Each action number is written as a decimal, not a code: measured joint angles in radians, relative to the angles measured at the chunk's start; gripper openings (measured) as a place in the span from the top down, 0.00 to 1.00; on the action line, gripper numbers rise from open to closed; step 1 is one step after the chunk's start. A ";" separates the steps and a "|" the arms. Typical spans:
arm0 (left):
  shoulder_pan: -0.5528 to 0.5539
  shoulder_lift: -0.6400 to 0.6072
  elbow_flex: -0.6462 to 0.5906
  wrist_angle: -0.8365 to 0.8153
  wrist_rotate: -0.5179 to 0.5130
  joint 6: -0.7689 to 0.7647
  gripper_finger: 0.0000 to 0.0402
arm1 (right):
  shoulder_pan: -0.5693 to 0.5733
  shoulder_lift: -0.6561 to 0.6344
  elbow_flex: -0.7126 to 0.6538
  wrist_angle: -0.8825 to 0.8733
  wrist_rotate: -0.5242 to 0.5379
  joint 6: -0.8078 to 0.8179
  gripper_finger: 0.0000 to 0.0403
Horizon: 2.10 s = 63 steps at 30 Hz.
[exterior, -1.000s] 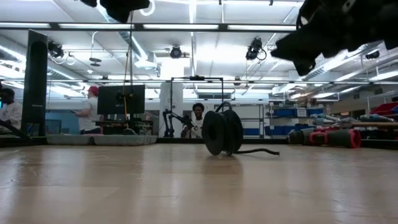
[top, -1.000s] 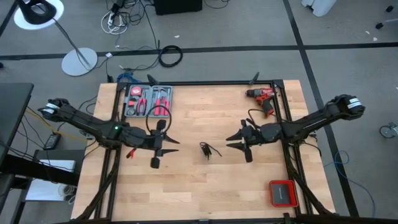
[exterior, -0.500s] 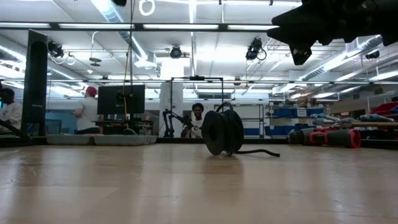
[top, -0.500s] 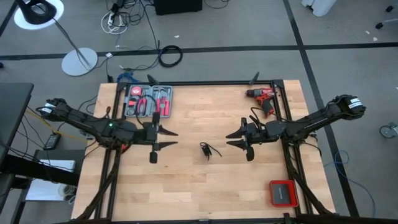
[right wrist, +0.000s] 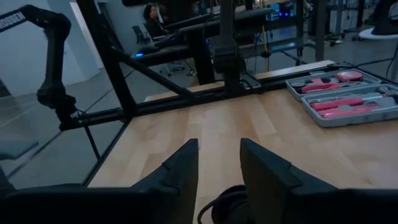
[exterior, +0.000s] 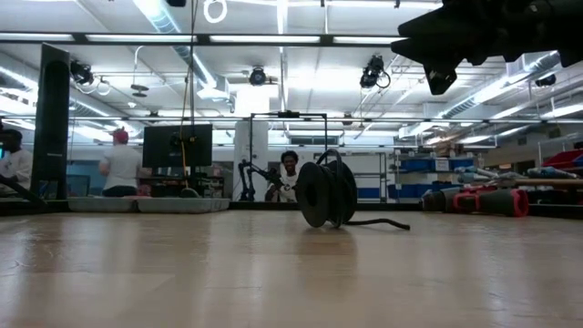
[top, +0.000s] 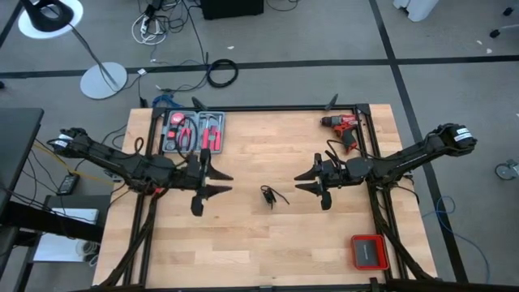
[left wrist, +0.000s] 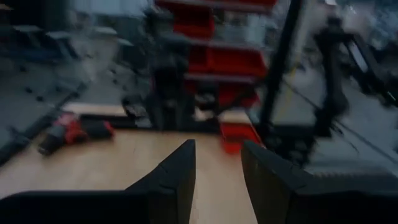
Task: Coil cords
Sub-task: Return to Home Position
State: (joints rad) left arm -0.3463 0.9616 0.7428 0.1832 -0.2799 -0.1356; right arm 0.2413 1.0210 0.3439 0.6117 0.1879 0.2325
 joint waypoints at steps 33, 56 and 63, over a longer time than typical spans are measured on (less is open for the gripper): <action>-0.092 -0.635 -0.734 0.243 0.154 0.212 0.67 | 0.000 0.000 0.000 0.003 0.000 0.000 0.71; -0.091 -0.963 -0.735 0.079 0.152 0.210 0.67 | 0.000 0.000 0.000 0.005 0.000 0.000 0.71; -0.091 -0.962 -0.735 0.078 0.152 0.210 0.67 | 0.000 -0.015 0.000 0.006 0.000 0.000 0.71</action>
State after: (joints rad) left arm -0.4377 -0.0002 0.0081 0.2612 -0.1277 0.0746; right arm 0.2417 1.0056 0.3439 0.6174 0.1879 0.2325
